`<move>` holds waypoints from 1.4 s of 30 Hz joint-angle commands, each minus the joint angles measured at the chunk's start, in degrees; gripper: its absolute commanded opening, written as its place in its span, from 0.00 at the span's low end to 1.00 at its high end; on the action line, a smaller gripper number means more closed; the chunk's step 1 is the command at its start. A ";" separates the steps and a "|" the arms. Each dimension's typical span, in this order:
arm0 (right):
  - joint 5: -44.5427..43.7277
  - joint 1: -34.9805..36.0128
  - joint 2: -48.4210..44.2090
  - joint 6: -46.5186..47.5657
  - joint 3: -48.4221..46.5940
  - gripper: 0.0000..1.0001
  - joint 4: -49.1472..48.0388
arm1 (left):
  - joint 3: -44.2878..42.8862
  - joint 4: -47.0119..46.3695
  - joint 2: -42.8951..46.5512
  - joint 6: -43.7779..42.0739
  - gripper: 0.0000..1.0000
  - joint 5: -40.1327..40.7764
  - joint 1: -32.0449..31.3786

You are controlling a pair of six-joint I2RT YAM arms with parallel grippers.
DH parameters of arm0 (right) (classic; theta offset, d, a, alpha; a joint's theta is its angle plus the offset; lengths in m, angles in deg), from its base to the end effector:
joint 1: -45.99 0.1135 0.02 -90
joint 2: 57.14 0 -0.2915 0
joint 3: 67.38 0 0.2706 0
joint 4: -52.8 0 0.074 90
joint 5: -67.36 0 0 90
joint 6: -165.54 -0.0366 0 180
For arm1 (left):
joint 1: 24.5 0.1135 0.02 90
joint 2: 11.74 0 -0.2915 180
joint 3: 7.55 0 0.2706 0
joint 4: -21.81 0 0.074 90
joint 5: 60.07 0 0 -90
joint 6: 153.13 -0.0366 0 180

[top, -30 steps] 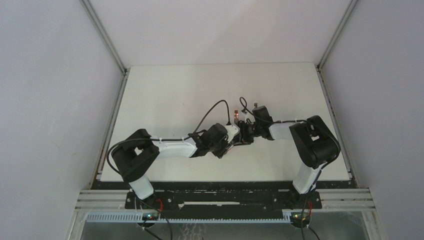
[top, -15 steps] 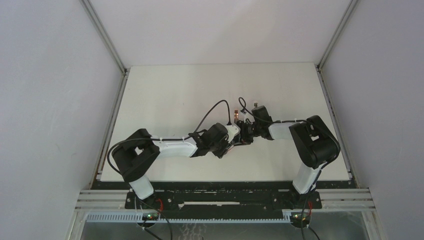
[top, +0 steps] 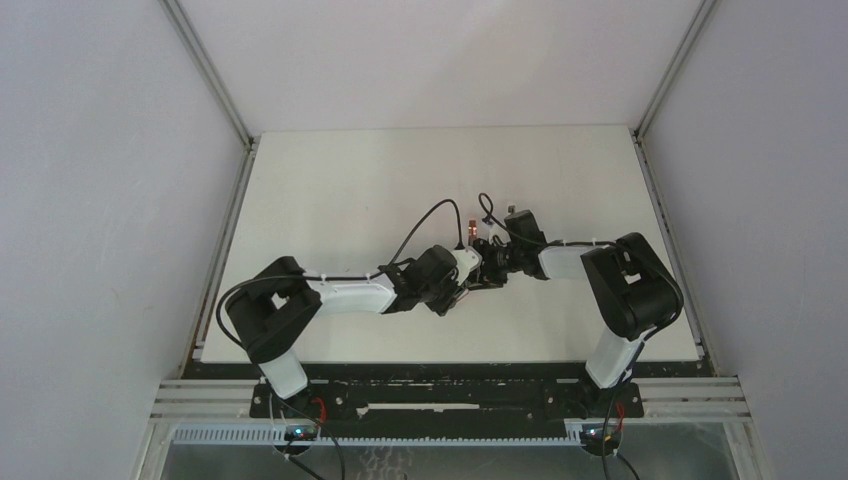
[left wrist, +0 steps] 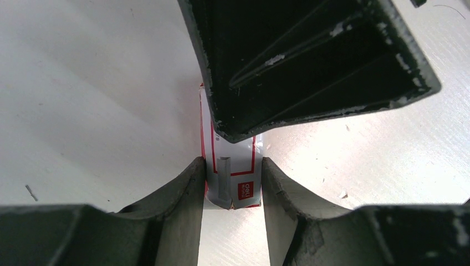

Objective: Load the staples into the stapler

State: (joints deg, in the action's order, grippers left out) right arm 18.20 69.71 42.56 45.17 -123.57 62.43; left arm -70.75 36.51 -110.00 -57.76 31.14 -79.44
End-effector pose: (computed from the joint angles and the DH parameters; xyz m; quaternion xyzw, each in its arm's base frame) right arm 0.2892 0.1532 0.1332 -0.0586 0.8940 0.4295 0.1134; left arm 0.2045 -0.2900 0.1621 0.3903 0.8540 -0.1642 0.3024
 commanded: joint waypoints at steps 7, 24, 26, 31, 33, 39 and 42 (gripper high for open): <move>-1.70 -0.13 -2.73 1.67 -1.41 0.49 -1.20 | -0.68 3.82 -2.37 -0.36 0.44 -2.49 0.01; -0.93 -0.09 -3.68 1.68 -1.10 0.31 -1.60 | -1.22 4.48 -2.97 -0.53 0.44 -2.44 0.01; -0.48 0.24 -3.72 1.78 -1.12 0.29 -1.46 | -1.28 4.63 -3.07 -0.54 0.44 -2.29 0.03; 0.42 1.52 -3.17 2.42 -1.10 0.28 -0.34 | -1.40 4.71 -3.27 -0.61 0.45 -2.16 0.01; 0.63 2.09 -2.71 2.63 -1.10 0.28 0.13 | -1.46 4.70 -3.26 -0.62 0.45 -2.13 0.01; 2.79 2.75 -1.20 2.09 -1.10 0.28 -0.86 | -1.45 4.79 -3.26 -0.70 0.45 -2.15 0.01; 4.21 2.81 -0.38 1.81 -1.11 0.27 -1.41 | -1.47 4.88 -3.34 -0.71 0.45 -2.11 0.03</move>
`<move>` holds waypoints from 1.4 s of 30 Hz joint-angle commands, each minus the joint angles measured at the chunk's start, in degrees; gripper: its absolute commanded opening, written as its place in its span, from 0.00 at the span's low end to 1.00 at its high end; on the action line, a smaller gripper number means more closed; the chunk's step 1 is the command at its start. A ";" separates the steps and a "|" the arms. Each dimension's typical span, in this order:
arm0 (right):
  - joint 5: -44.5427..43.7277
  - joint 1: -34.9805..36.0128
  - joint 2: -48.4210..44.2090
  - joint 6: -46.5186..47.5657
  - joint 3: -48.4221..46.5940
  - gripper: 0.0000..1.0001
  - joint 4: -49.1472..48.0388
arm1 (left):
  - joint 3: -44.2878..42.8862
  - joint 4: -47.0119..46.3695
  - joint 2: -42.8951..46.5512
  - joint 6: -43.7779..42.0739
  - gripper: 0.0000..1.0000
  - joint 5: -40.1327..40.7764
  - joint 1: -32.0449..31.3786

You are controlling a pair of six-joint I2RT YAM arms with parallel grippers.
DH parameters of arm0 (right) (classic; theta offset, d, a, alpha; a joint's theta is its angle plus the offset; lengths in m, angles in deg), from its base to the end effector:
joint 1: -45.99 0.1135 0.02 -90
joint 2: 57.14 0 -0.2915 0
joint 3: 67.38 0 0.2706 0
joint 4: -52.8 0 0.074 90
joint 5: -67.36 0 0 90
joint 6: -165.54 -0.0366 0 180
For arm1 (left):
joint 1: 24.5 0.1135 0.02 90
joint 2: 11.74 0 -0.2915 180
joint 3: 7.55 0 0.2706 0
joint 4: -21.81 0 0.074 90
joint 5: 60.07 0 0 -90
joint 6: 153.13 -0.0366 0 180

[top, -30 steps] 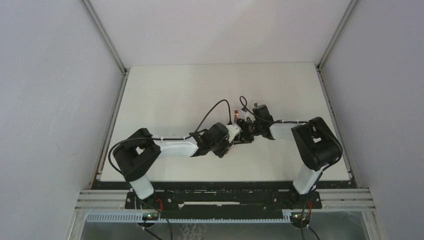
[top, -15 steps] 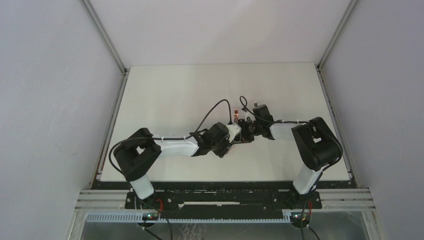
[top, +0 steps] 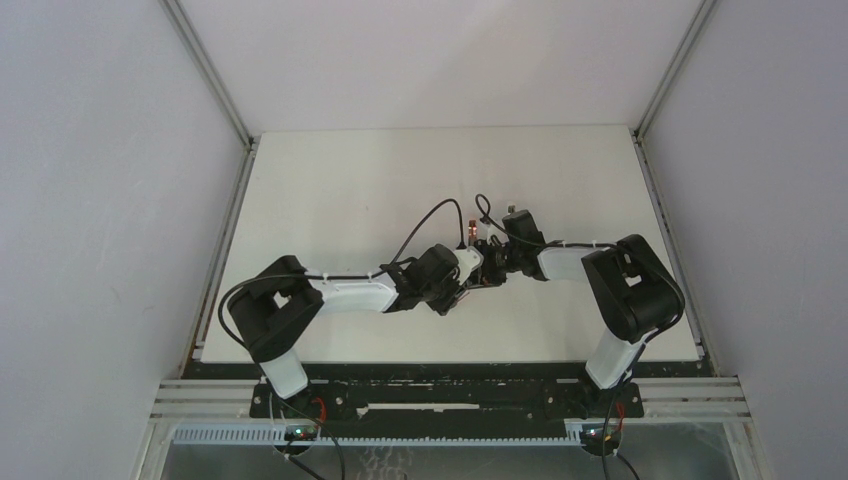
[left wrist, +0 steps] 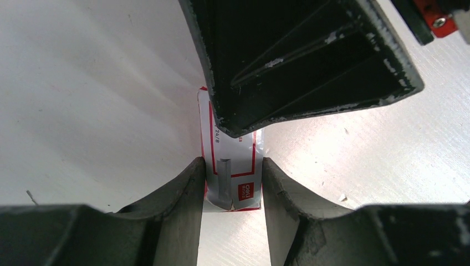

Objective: Load the staples into the stapler

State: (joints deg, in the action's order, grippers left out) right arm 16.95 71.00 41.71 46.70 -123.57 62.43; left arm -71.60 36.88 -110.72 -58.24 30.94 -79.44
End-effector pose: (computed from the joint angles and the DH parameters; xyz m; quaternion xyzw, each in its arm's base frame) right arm 0.2859 0.1591 0.1373 -0.0796 0.8936 0.4234 0.1260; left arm 0.2064 -0.2930 0.1618 0.3948 0.8527 -0.1634 0.3006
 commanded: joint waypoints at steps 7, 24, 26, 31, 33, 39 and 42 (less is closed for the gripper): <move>8.27 1.68 2.18 -0.52 -1.14 0.28 -2.67 | -0.72 4.51 -2.62 -0.32 0.45 -1.99 0.01; 4.20 -0.94 -0.76 -3.01 3.44 0.00 -6.35 | 1.37 2.52 0.74 0.29 0.66 0.35 0.01; 4.11 -1.03 -0.99 -4.01 4.52 0.00 -8.12 | 2.67 1.31 3.09 0.97 0.68 1.80 0.01; 1.51 -1.47 -4.01 -6.70 8.94 0.00 -13.50 | 8.78 -2.70 15.67 7.20 0.69 6.94 0.09; -0.37 -1.55 -5.62 -7.68 10.71 0.00 -14.83 | 12.09 -4.98 22.63 11.43 0.69 8.11 0.12; -5.34 -1.62 -10.44 -10.46 16.37 0.00 -17.51 | 23.12 -10.11 39.33 29.14 0.66 12.32 0.81; -7.13 -1.66 -12.40 -11.45 18.97 0.00 -18.79 | 28.14 -13.52 41.80 37.87 0.61 10.30 1.93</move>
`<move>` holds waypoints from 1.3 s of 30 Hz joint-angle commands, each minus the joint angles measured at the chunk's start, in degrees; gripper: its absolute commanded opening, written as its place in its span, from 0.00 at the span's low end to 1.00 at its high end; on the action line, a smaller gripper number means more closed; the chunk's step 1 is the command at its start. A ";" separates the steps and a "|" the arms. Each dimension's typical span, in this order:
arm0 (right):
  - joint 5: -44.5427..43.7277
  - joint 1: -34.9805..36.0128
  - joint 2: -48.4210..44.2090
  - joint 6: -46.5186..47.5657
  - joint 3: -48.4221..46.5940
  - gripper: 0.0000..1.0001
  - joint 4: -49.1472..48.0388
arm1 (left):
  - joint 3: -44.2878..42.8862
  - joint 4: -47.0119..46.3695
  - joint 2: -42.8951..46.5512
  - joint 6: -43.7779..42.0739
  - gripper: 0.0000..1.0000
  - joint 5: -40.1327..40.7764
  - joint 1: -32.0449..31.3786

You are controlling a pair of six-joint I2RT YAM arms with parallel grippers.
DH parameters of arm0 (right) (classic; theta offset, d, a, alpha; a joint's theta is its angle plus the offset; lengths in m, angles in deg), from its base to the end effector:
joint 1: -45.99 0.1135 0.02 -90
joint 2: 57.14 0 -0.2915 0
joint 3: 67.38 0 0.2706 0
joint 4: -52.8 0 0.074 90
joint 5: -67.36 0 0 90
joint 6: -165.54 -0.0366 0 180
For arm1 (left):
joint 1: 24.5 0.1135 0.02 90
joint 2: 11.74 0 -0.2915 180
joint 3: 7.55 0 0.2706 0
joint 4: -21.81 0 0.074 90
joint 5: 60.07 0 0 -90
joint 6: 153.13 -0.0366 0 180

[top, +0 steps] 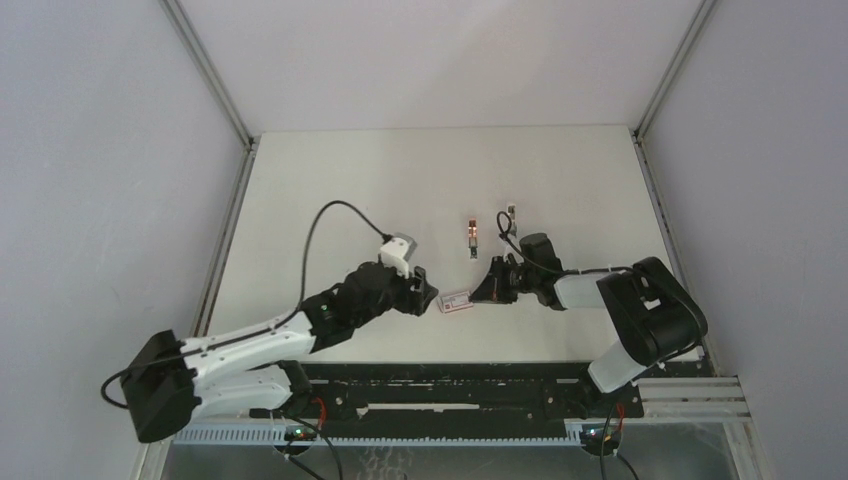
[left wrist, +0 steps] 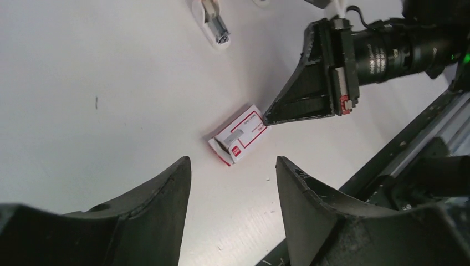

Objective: Load the staples into the stapler

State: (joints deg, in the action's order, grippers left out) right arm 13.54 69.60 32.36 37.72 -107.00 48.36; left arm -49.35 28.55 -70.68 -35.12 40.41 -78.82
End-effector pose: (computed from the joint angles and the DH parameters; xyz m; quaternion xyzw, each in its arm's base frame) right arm 0.2337 0.1257 0.1243 -0.0080 0.8874 0.4311 0.1631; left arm 0.1388 -0.1819 0.2389 0.1414 0.8240 -0.3000 0.4593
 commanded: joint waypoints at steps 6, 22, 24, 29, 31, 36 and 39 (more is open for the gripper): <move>-4.13 -0.36 -5.81 -2.37 4.68 0.00 -4.44 | 10.88 -14.13 -2.84 22.47 0.48 -4.17 2.94; -2.57 -0.46 -3.98 -2.04 4.99 0.00 -5.69 | 5.70 -28.16 -23.68 24.82 0.36 -11.74 3.88; -2.39 -0.55 -3.71 -1.99 4.92 0.00 -5.80 | 4.95 -28.56 -25.42 24.90 0.35 -12.04 3.88; -1.92 -0.53 -3.15 -2.16 4.92 0.00 -6.29 | 4.39 -30.67 -28.87 25.23 0.33 -11.51 3.87; -1.92 -0.61 -3.06 -2.17 4.94 0.00 -6.30 | 3.99 -31.01 -30.09 25.21 0.33 -11.35 3.88; -1.78 -0.68 -2.83 -2.09 4.86 0.00 -6.40 | 3.30 -30.98 -31.94 24.90 0.28 -9.96 3.87; -1.82 -0.68 -2.79 -1.99 4.88 0.00 -6.27 | 2.80 -30.23 -32.78 24.77 0.24 -9.31 3.88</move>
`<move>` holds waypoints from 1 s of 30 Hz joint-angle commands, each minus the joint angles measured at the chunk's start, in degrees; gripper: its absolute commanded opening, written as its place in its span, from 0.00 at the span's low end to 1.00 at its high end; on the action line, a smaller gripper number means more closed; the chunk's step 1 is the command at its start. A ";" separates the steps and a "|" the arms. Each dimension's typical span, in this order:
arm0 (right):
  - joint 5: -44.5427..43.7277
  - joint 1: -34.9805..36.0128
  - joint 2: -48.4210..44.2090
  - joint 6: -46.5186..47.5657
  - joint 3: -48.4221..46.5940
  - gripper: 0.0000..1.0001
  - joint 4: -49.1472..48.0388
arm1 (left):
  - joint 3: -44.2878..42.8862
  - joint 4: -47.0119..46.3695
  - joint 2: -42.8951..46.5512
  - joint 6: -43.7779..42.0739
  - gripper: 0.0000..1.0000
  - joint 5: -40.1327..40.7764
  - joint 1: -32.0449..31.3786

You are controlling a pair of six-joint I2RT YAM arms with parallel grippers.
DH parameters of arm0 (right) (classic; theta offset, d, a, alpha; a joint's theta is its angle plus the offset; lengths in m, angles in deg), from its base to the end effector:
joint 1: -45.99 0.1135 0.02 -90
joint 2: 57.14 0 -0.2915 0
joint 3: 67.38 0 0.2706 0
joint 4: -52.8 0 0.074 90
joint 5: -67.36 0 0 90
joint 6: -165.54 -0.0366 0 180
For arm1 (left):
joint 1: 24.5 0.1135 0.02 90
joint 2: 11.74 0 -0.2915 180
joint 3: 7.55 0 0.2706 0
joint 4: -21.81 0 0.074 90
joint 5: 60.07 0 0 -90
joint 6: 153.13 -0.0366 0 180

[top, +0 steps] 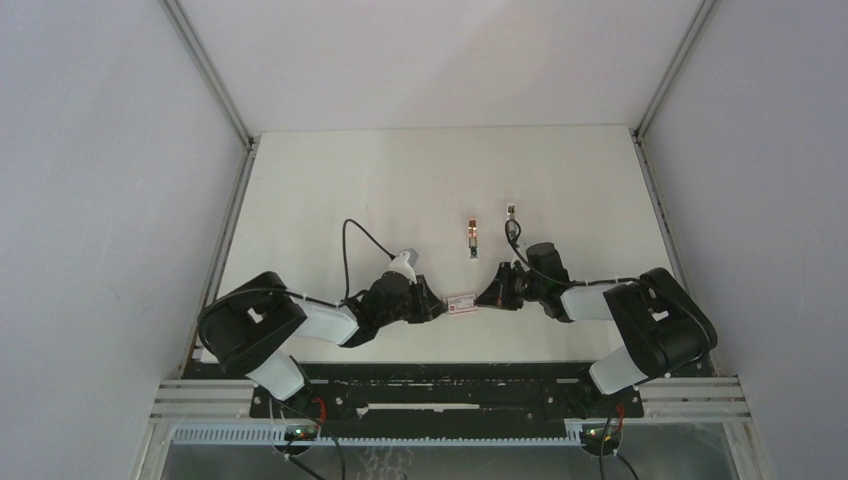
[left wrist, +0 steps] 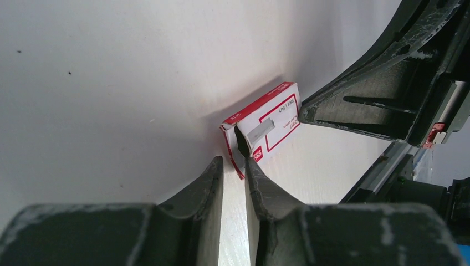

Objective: Load the staples into the stapler

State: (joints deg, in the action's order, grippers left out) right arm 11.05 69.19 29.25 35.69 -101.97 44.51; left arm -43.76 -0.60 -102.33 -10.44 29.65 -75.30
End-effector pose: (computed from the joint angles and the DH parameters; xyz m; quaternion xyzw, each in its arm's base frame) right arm 0.2170 0.1151 0.1199 0.0142 0.8867 0.4245 0.1828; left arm 0.1733 -0.2128 0.1265 -0.0132 0.8744 -0.3822 0.2986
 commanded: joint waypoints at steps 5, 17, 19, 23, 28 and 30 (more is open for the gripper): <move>0.88 -0.27 0.40 0.13 -0.14 0.00 -2.75 | -3.35 -0.55 -2.57 0.31 0.20 1.77 0.36; -0.23 -0.34 -0.68 0.56 -0.11 0.00 -1.74 | -3.86 -0.57 -3.18 0.73 0.03 3.51 0.45; -1.21 -0.47 -1.30 0.73 0.14 0.00 -1.35 | -3.57 -0.55 -2.67 0.96 0.01 4.02 0.61; -3.48 -0.91 -3.26 1.12 0.81 0.00 -0.06 | -2.45 -0.55 -1.02 1.01 0.00 4.90 1.00; -6.11 -1.44 -5.26 1.86 1.12 0.00 2.26 | -1.59 -0.55 0.22 0.82 0.00 5.00 1.57; -6.38 -1.71 -5.88 2.03 1.28 0.00 2.65 | -1.48 -0.55 0.35 0.79 0.00 4.79 1.71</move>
State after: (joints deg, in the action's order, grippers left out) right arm 7.01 68.05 25.49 36.17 -100.97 46.72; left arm -46.12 -0.52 -104.14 -9.70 33.19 -74.23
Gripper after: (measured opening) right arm 0.002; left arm 0.004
